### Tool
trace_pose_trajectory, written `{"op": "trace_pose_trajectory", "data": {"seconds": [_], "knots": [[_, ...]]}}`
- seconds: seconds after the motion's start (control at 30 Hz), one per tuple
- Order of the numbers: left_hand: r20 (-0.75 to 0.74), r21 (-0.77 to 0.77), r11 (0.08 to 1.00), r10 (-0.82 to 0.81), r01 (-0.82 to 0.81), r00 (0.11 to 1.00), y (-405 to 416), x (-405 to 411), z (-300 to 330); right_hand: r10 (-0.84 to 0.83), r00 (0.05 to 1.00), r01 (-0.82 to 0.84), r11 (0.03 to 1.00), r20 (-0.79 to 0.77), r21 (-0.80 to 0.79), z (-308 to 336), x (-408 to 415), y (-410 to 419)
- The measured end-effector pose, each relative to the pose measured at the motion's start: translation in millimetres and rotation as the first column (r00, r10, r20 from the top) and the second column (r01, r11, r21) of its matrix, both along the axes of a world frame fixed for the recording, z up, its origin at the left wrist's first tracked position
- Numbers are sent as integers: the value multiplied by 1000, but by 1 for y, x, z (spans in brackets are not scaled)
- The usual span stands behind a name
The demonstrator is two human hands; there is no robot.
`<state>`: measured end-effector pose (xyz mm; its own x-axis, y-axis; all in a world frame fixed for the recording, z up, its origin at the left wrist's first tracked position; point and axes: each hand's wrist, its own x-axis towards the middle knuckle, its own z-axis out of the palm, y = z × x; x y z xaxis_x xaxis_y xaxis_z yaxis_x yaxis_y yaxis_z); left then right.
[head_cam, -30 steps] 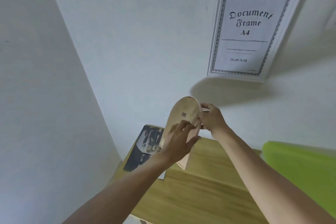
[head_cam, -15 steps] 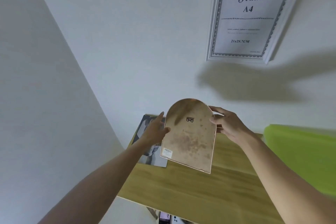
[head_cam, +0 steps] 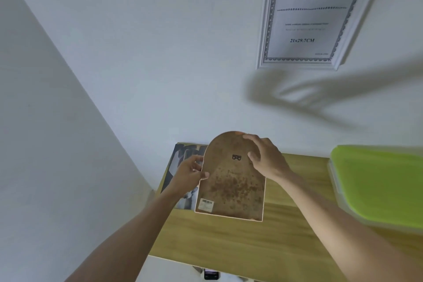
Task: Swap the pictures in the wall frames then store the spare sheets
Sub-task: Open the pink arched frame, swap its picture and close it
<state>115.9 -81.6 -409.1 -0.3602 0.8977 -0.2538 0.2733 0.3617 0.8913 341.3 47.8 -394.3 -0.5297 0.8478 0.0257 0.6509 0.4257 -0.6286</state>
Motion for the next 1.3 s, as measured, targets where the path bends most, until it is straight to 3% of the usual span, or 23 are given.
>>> {"op": "trace_pose_trajectory", "data": {"seconds": [0.27, 0.43, 0.53, 0.83, 1.0, 1.17, 1.3], "knots": [[-55, 3, 1000, -2, 3, 998, -7, -16, -9, 19, 979, -19, 1000, 204, 0, 0, -32, -7], [-86, 12, 999, 45, -44, 995, -10, -26, -20, -45, 972, 87, 980, 230, -178, 2, -54, -5], [-57, -6, 998, 57, -58, 997, -12, -32, -32, -27, 972, 91, 959, 233, -270, 6, -62, 2], [94, -68, 997, 30, -24, 995, -10, -47, -54, -42, 933, 167, 931, 357, -325, 15, -79, 9], [276, -130, 991, 58, -22, 959, -8, -61, -61, -112, 967, 178, 941, 230, -289, 8, -76, 7], [376, -168, 982, 149, -91, 915, -5, -76, -71, -311, 948, 233, 818, -63, -526, -4, -55, -1], [464, -179, 972, 221, -153, 858, 4, -75, -73, -324, 944, 227, 779, -65, -585, -25, -34, -14]]}}
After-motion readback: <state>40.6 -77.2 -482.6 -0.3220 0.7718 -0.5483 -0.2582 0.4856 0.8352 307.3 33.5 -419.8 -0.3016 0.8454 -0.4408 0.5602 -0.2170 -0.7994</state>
